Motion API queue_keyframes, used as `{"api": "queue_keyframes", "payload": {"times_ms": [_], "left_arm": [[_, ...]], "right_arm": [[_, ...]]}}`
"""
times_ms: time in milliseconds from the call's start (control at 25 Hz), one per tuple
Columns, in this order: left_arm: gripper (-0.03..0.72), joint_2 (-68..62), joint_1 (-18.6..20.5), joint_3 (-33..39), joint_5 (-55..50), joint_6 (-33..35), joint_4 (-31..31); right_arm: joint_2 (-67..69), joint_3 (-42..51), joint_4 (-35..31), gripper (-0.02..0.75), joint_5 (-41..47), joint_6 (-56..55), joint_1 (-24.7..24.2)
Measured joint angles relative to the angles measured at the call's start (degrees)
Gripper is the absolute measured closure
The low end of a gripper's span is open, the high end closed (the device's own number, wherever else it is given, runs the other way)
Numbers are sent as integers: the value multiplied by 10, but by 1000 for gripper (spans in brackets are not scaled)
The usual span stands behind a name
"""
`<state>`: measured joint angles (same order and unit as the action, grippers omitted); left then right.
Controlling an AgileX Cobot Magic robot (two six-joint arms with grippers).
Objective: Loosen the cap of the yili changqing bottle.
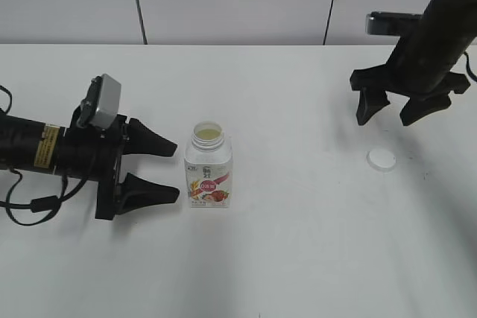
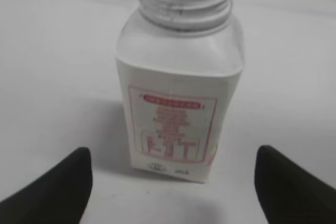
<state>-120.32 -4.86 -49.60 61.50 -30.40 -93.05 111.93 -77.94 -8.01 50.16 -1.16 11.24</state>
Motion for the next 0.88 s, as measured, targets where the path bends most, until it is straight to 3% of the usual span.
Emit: {"api": "queue_keyframes", "payload": {"times_ms": [320, 520, 680, 880], "left_arm": [[113, 75, 48, 0, -56, -37, -39], [175, 152, 45, 0, -250, -61, -9], [208, 198, 45, 0, -440, -66, 67], [215, 236, 45, 1, -658, -67, 255]], "right_arm": [[-68, -1, 0, 155, -3, 5, 0], [-87, -1, 0, 155, -5, 5, 0], [-94, -1, 0, 155, -7, 6, 0], [-95, -5, 0, 154, -9, 6, 0]]}}
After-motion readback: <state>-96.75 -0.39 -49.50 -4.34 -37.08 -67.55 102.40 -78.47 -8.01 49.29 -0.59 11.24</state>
